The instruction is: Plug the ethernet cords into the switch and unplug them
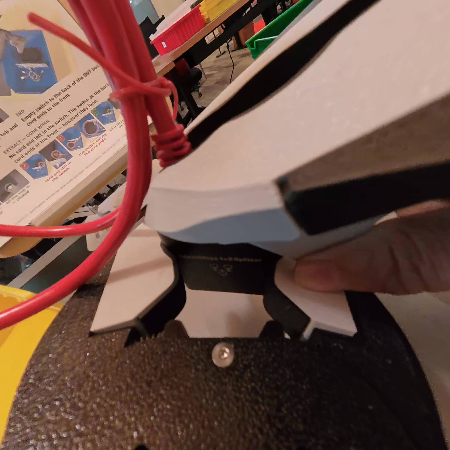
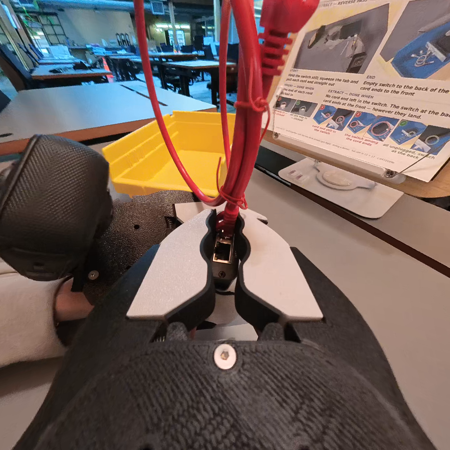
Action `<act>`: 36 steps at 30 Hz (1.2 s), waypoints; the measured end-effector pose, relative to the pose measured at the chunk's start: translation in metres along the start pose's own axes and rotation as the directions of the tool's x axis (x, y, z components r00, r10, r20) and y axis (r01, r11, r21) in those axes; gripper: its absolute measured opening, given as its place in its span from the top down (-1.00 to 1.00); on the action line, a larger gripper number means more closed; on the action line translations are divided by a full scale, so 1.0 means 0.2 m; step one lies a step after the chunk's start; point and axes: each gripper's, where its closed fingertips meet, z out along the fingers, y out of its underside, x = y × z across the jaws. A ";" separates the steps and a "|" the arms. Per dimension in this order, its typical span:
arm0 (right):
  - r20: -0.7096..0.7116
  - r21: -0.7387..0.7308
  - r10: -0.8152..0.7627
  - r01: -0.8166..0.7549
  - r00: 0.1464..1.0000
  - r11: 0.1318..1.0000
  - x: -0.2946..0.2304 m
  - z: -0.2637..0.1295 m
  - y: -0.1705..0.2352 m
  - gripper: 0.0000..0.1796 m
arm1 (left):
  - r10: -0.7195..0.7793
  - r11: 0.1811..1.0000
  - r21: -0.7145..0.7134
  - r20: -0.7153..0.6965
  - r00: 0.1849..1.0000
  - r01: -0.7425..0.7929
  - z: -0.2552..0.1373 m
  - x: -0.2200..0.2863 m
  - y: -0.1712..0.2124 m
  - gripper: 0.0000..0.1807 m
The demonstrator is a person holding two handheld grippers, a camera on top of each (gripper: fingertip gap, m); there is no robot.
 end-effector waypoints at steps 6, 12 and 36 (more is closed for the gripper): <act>0.011 0.011 0.006 -0.006 1.000 1.000 0.00 -0.01 0.00 0.83 | 0.017 1.000 -0.020 -0.003 1.000 -0.017 0.00 0.00 0.00 0.13; -0.005 -0.001 -0.040 0.040 0.999 0.999 0.01 -0.02 -0.01 0.82 | 0.010 1.000 -0.022 -0.009 1.000 -0.010 0.00 0.01 -0.01 0.13; -0.062 -0.041 -0.043 0.041 0.997 0.998 0.04 -0.04 0.08 0.82 | -0.004 1.000 -0.021 -0.062 0.998 0.003 0.03 0.10 0.03 0.13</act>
